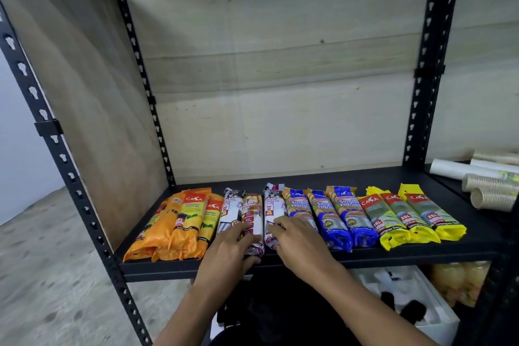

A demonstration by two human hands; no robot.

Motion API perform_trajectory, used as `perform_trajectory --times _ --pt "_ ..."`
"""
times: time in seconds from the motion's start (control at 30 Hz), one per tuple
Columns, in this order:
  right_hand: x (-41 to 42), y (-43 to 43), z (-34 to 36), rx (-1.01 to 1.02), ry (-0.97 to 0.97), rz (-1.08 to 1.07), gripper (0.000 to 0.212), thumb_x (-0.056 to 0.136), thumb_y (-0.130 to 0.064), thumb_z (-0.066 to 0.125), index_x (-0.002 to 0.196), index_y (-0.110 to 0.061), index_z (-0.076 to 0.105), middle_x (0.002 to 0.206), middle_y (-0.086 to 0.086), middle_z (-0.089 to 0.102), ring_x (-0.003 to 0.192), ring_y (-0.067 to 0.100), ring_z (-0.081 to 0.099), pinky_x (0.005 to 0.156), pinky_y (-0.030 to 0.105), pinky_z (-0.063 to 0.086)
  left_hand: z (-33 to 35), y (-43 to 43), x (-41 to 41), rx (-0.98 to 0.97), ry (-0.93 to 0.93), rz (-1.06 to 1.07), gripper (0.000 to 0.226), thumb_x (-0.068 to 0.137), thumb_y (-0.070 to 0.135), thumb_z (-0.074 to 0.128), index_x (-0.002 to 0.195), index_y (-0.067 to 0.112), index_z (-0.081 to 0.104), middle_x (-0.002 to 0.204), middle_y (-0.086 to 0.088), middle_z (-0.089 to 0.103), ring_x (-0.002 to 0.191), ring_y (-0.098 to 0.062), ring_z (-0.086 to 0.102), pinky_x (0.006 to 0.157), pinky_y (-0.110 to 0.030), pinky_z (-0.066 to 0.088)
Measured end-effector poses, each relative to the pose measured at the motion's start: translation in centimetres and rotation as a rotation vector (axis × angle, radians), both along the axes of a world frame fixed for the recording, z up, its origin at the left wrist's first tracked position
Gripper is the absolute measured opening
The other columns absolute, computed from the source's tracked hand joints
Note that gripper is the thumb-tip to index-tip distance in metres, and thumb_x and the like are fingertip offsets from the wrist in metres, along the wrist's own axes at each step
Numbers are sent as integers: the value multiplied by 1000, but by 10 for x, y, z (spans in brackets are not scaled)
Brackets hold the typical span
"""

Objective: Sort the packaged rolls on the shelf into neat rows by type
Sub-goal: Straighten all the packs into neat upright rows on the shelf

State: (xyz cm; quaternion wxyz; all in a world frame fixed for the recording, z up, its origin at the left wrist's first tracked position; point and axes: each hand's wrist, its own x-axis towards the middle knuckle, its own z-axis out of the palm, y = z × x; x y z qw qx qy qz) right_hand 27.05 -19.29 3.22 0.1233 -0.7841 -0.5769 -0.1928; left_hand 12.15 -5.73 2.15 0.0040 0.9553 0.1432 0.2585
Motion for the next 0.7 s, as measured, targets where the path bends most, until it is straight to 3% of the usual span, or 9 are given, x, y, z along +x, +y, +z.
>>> perform_trajectory --times 0.17,0.33,0.5,0.57,0.7 --pt "1 1 -4 13 -1 -16 39 90 -19 62 129 -20 56 127 5 58 113 26 57 111 47 31 3 -14 -3 59 -86 -15 31 66 12 87 92 18 70 121 0 64 108 -18 62 75 -24 54" --pt "3 -1 -6 13 -3 -27 38 89 -20 62 127 -19 58 124 4 59 111 26 59 116 50 22 5 -24 -6 -141 -226 5 28 83 26 75 103 20 57 121 6 57 98 -8 58 68 -17 47" --pt "1 -1 -7 24 -5 -23 40 86 -19 65 125 -19 61 122 5 60 114 26 57 114 55 25 9 -32 -2 -372 -393 21 41 91 16 64 125 35 56 128 8 38 74 -6 57 65 -26 53" --pt "0 -1 -10 41 -6 -32 43 83 -18 68 125 -20 61 124 7 60 117 27 56 114 56 26 7 -27 0 -375 -362 10 39 93 12 61 125 34 61 124 6 37 64 -10 57 63 -25 52" --pt "0 -1 -12 44 -3 -50 46 84 -18 66 129 -22 59 133 11 56 128 30 49 116 57 22 2 -17 2 -191 -135 28 31 96 18 55 125 24 63 121 4 40 70 -9 61 58 -30 55"
